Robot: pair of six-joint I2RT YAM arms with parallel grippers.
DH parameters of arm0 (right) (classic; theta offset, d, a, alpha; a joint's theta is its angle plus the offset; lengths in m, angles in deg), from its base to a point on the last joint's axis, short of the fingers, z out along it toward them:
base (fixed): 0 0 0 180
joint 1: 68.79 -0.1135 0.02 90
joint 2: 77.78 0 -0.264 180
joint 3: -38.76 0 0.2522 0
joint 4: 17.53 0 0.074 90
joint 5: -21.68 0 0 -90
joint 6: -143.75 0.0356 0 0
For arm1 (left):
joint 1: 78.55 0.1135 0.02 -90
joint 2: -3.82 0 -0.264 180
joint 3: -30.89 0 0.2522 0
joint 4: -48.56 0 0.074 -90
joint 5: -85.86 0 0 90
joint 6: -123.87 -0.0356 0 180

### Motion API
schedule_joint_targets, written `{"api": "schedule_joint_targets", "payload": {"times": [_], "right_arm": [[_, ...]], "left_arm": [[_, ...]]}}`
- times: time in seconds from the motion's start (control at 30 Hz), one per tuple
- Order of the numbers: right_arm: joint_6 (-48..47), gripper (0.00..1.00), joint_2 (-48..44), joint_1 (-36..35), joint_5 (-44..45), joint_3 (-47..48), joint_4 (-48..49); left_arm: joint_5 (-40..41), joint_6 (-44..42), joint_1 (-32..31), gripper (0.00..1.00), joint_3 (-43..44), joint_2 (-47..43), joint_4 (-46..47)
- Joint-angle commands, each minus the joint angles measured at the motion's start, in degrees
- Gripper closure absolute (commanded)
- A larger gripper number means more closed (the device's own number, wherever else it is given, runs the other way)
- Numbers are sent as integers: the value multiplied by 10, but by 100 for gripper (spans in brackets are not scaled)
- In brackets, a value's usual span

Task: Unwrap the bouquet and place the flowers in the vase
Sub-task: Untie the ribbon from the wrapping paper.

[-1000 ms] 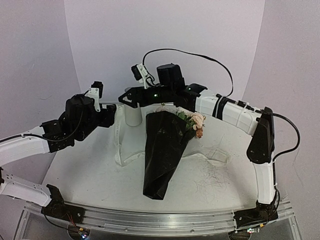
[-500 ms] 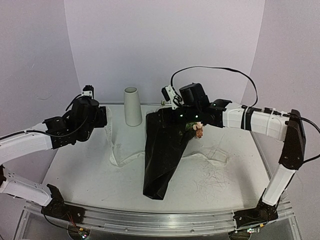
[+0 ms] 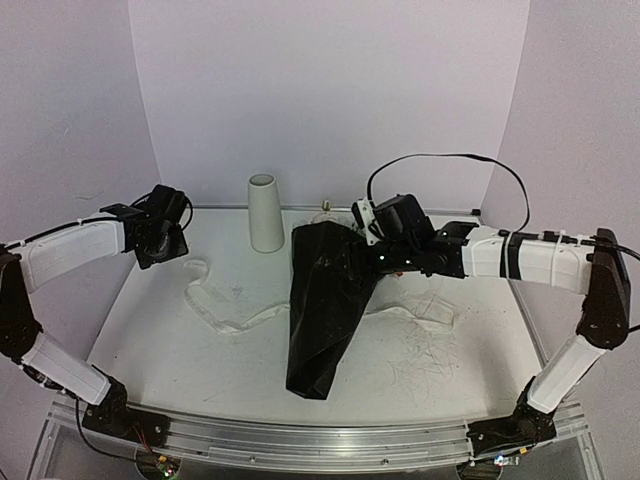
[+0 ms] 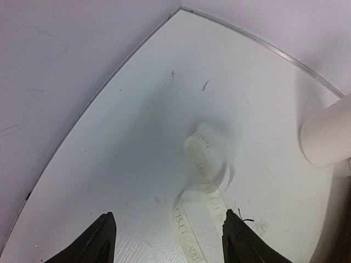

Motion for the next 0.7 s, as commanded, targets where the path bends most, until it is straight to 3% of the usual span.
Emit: {"api": "schedule_joint_targets", "payload": {"times": [0.0, 0.13, 0.27, 0.47, 0.57, 0.67], "right_arm": [[20, 35, -33, -1, 64, -22, -15], [31, 36, -35, 0, 95, -33, -22], [40, 39, -35, -1, 132, -40, -35], [53, 46, -24, 0, 183, -49, -60], [56, 56, -17, 0, 193, -52, -68], [59, 76, -10, -1, 194, -52, -70]], "left_arm": [[46, 112, 23, 32, 66, 47, -139], [112, 153, 24, 32, 128, 114, -248], [42, 78, 7, 30, 164, 134, -239], [65, 23, -76, 27, 168, 126, -189], [18, -11, -85, 26, 159, 109, -144], [-30, -42, -86, 26, 140, 84, -92]]}}
